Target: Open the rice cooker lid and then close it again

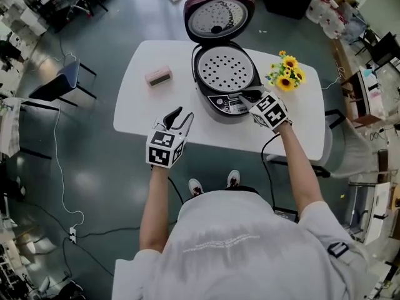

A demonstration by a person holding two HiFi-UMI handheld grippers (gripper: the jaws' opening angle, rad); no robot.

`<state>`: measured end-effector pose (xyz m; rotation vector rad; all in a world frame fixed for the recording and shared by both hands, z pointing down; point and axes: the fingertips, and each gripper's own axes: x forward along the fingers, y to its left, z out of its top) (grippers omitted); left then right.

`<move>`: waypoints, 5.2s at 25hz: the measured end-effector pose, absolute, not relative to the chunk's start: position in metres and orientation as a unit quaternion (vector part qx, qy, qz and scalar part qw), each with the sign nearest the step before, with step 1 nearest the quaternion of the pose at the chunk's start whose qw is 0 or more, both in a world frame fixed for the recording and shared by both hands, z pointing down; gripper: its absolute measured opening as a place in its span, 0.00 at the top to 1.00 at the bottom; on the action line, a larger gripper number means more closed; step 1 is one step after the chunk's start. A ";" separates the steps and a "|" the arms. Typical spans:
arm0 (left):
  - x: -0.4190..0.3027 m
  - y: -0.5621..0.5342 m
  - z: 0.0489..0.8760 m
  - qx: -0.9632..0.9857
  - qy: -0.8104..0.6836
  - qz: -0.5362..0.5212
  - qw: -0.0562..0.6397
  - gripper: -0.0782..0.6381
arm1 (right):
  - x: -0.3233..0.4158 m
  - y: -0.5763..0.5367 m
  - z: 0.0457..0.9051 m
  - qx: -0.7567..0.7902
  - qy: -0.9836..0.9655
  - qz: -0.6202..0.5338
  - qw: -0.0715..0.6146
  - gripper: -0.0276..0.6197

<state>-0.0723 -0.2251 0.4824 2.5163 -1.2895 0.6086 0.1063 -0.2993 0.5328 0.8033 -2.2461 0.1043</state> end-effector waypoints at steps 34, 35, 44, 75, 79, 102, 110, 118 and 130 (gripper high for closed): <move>-0.075 -0.284 0.329 0.886 -0.450 0.109 -0.033 0.67 | 0.180 -0.267 0.319 0.519 -0.848 -0.032 0.101 0.78; -0.075 -0.286 0.329 0.887 -0.446 0.110 -0.035 0.67 | 0.178 -0.266 0.319 0.520 -0.848 -0.031 0.101 0.78; -0.087 -0.310 0.329 0.903 -0.406 0.130 -0.049 0.67 | 0.167 -0.251 0.325 0.546 -0.831 -0.008 0.106 0.78; -0.023 -0.555 0.304 0.899 -0.373 0.208 -0.094 0.49 | 0.190 -0.440 0.383 0.478 -0.871 0.034 0.109 0.78; -0.013 -0.556 0.313 0.908 -0.349 0.216 -0.080 0.49 | 0.195 -0.443 0.390 0.478 -0.871 0.043 0.107 0.78; 0.004 -0.496 0.330 0.910 -0.318 0.229 -0.136 0.56 | 0.198 -0.368 0.401 0.499 -0.859 0.043 0.109 0.79; 0.013 -0.460 0.337 0.921 -0.293 0.214 -0.140 0.56 | 0.195 -0.335 0.405 0.520 -0.844 0.048 0.119 0.79; 0.020 -0.426 0.353 0.933 -0.260 0.210 -0.131 0.55 | 0.187 -0.300 0.415 0.530 -0.837 0.053 0.125 0.79; 0.028 -0.391 0.376 0.939 -0.245 0.214 -0.115 0.54 | 0.187 -0.259 0.427 0.538 -0.829 0.063 0.135 0.79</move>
